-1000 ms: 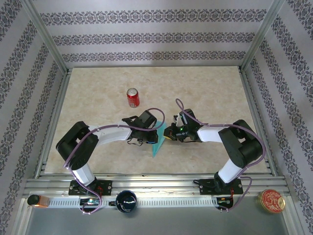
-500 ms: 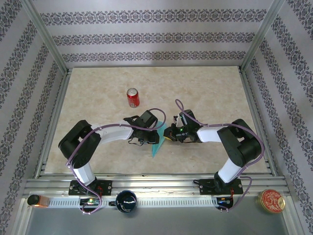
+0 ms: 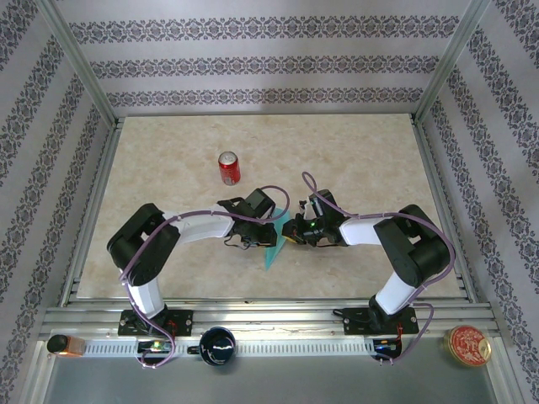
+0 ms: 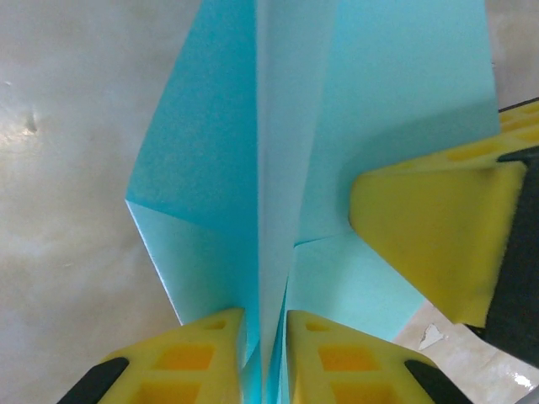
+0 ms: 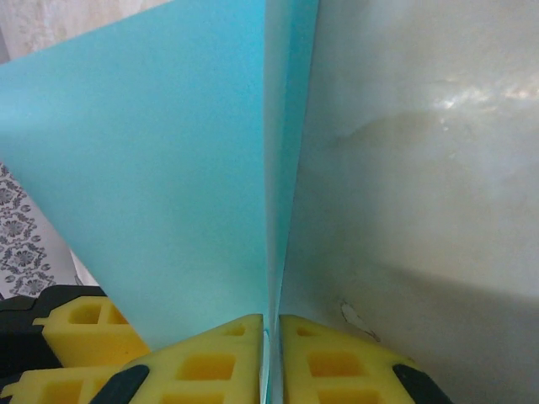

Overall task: Fold a paper plane with a square sheet of paper (pick it up from the middle)
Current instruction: Turn over the paper at the center of the table.

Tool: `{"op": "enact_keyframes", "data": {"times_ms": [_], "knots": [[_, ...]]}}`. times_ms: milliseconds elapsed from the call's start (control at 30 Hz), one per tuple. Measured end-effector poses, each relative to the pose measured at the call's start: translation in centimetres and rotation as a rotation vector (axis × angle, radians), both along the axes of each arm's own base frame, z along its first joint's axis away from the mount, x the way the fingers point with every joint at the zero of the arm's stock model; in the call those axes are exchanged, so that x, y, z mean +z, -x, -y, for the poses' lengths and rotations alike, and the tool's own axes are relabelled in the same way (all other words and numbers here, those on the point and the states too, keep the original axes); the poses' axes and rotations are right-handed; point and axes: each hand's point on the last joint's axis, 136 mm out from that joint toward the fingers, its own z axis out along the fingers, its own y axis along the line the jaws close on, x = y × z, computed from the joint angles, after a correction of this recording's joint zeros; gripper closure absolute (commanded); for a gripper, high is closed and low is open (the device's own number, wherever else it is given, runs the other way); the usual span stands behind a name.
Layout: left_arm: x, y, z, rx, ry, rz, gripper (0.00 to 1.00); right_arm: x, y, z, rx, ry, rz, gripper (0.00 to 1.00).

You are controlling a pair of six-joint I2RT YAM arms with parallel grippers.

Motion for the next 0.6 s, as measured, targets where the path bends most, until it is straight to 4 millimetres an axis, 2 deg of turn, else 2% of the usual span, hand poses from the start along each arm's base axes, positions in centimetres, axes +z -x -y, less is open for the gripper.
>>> {"op": "enact_keyframes", "data": {"times_ms": [400,600], "knots": [[0.18,0.02,0.18,-0.006,0.0,-0.01,0.83,-0.44,0.44,0.24,0.0,0.005,-0.009,0.93],[0.26,0.58,0.74,-0.012,0.039,-0.04,0.8,-0.43,0.37,0.24,-0.002,0.005,-0.006,0.94]]}}
